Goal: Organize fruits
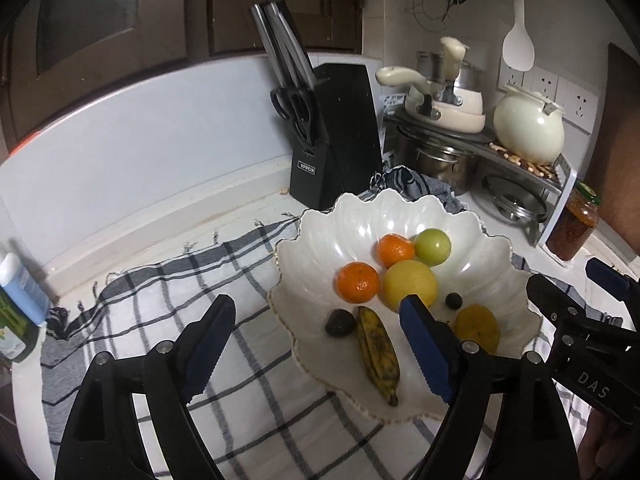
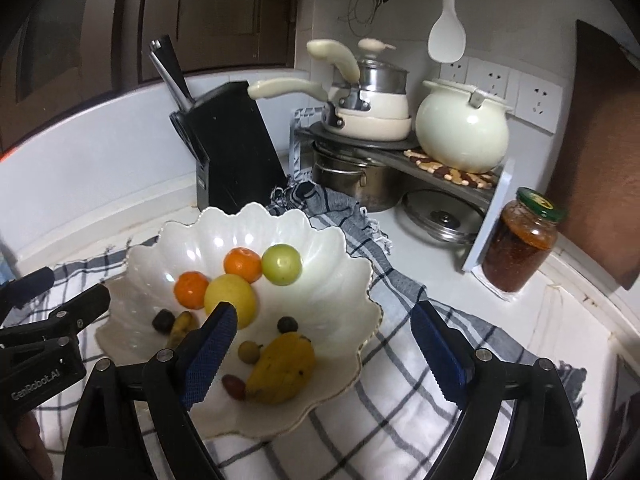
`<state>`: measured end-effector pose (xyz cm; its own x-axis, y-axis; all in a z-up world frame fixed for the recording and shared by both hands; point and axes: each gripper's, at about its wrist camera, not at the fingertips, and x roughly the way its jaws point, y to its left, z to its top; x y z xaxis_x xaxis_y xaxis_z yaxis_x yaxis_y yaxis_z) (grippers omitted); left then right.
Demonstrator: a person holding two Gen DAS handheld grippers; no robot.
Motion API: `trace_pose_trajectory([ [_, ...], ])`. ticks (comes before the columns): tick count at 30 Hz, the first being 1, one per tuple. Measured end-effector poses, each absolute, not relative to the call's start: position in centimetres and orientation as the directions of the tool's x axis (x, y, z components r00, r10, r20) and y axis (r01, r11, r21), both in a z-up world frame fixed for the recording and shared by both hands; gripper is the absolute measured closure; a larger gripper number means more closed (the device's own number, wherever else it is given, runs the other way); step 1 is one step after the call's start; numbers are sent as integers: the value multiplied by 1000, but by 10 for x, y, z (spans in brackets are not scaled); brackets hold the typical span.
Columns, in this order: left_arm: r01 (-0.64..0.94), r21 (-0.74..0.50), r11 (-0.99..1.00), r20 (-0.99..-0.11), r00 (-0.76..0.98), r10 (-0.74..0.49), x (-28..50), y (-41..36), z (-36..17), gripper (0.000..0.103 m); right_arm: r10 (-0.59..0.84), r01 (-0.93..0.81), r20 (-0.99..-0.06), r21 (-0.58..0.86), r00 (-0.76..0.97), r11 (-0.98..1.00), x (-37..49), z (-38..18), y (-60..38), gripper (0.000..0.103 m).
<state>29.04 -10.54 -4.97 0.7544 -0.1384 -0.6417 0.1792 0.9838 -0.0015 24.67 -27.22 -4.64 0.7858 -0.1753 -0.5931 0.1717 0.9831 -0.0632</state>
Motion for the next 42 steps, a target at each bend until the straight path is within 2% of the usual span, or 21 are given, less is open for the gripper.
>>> trace_pose_trajectory([
  [11, 182, -8, 983, -607, 780, -149, 232, -86, -26, 11, -179, 184, -574, -50, 799, 982, 190, -26, -257, 14],
  [42, 165, -9, 986, -546, 825, -143, 93, -52, -2, 8, -145, 157, -526, -21, 838, 987, 62, -5, -226, 14],
])
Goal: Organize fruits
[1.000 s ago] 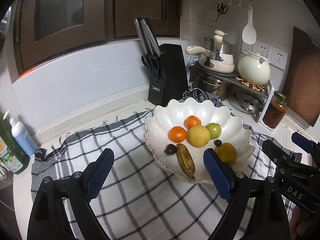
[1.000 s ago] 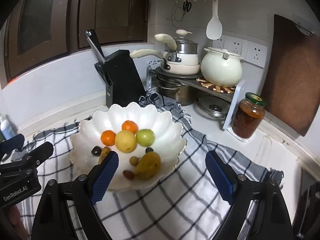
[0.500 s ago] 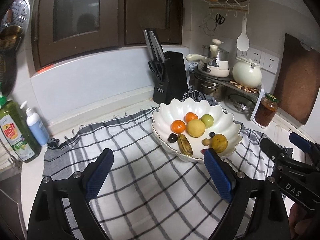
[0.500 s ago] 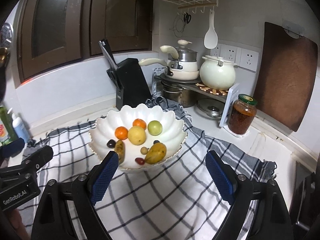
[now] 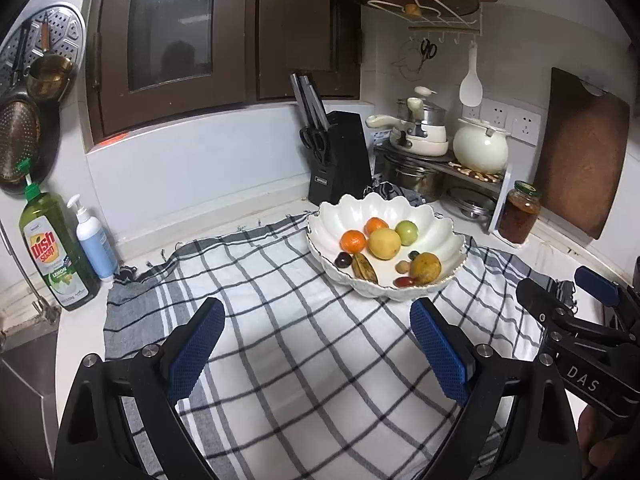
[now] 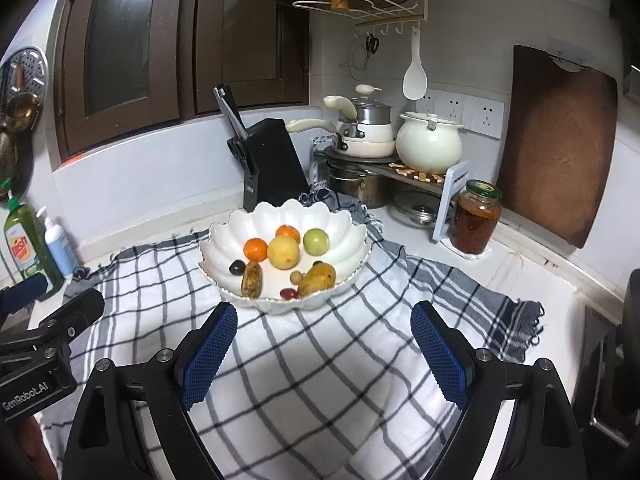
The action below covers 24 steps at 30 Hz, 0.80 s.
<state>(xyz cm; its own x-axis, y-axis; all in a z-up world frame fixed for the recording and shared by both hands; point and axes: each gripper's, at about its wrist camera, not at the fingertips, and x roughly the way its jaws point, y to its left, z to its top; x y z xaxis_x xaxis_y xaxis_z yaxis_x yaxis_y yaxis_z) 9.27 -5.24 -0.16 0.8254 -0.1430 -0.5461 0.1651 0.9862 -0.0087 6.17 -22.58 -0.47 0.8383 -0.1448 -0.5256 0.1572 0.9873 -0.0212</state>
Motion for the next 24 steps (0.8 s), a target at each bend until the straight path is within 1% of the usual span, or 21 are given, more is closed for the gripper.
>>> trace_pose_trajectory([
  [19, 163, -16, 987, -534, 833, -146, 27, -42, -16, 8, -151, 165, -505, -16, 850, 986, -4, -17, -218, 14],
  [24, 164, -16, 986, -527, 837, -147, 13, -40, -17, 4, -150, 170, -504, -7, 850, 985, -16, -19, -218, 14],
])
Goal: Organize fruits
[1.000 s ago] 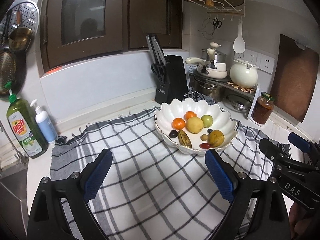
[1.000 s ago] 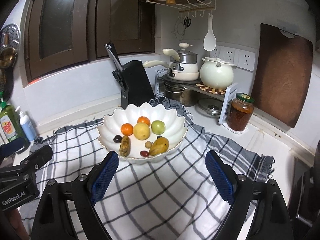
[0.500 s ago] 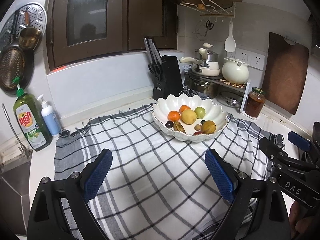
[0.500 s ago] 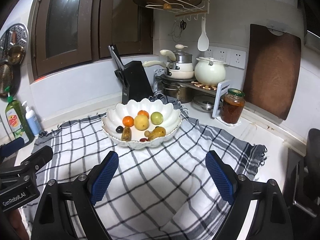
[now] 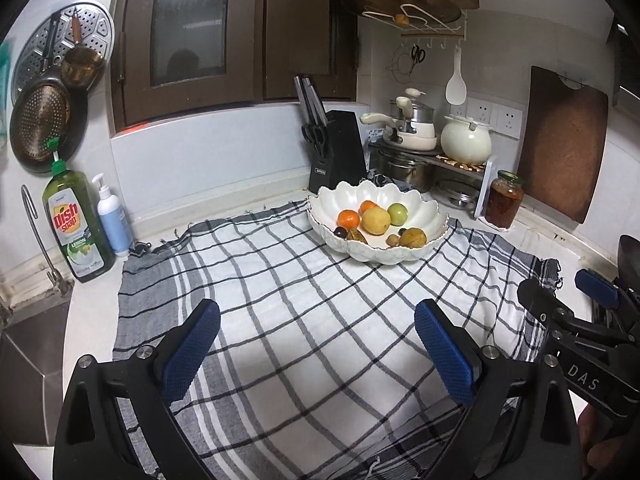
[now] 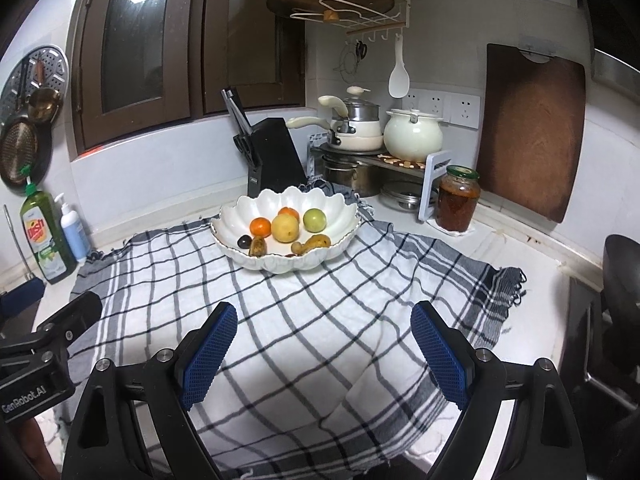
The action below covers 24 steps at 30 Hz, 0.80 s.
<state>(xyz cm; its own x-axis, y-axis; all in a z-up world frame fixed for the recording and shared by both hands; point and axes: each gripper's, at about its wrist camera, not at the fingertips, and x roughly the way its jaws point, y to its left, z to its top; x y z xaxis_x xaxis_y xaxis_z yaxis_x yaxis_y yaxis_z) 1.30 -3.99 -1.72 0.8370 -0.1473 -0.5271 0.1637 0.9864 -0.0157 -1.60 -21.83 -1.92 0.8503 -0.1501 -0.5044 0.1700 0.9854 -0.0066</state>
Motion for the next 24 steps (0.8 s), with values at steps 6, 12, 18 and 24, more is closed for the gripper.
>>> trace_pose_trajectory([
  [6, 168, -22, 986, -525, 837, -155, 1, -35, -19, 4, -157, 174, -500, -11, 852, 985, -28, -21, -214, 14],
  [12, 150, -15, 989, -517, 845, -136, -5, -31, -20, 2, -170, 183, -501, -25, 849, 983, -34, -23, -209, 14],
  [18, 134, -15, 991, -523, 843, -122, -5, -27, -22, 1, -184, 196, -506, -30, 843, 980, -34, -24, -208, 13],
  [24, 131, -17, 991, -525, 843, -120, -5, -26, -23, 0, -191, 204, -506, -30, 841, 979, -35, -24, -208, 9],
])
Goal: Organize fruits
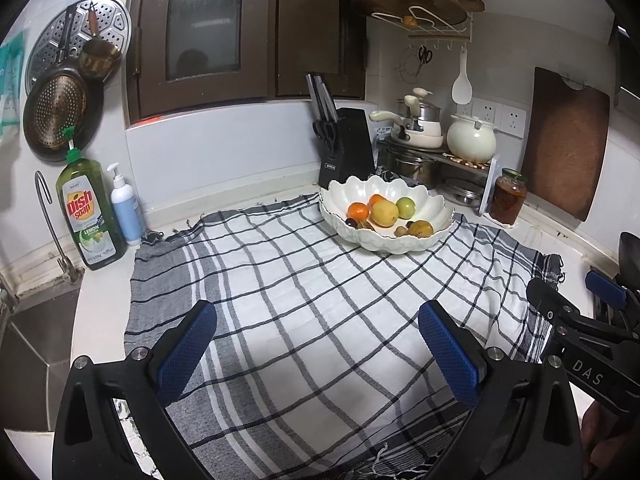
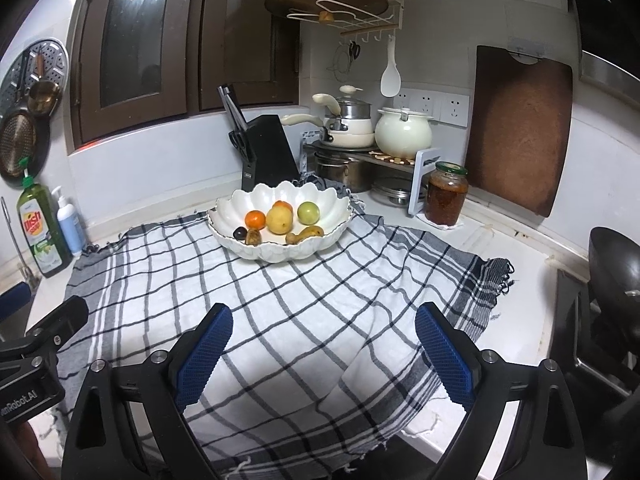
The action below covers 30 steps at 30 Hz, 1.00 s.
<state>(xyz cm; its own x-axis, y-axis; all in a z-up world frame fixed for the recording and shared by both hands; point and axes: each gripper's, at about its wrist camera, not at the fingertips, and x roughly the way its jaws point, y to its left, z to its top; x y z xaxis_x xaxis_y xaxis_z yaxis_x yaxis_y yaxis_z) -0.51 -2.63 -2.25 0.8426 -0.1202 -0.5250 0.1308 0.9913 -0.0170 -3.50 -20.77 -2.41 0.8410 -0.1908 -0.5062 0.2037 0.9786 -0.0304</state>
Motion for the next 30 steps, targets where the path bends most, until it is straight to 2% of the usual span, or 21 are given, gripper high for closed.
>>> trace_pose_trajectory([
  [30, 125, -22, 992, -533, 838, -118, -7, -26, -27, 0, -176, 193, -515, -21, 839, 981, -35, -26, -204, 8],
])
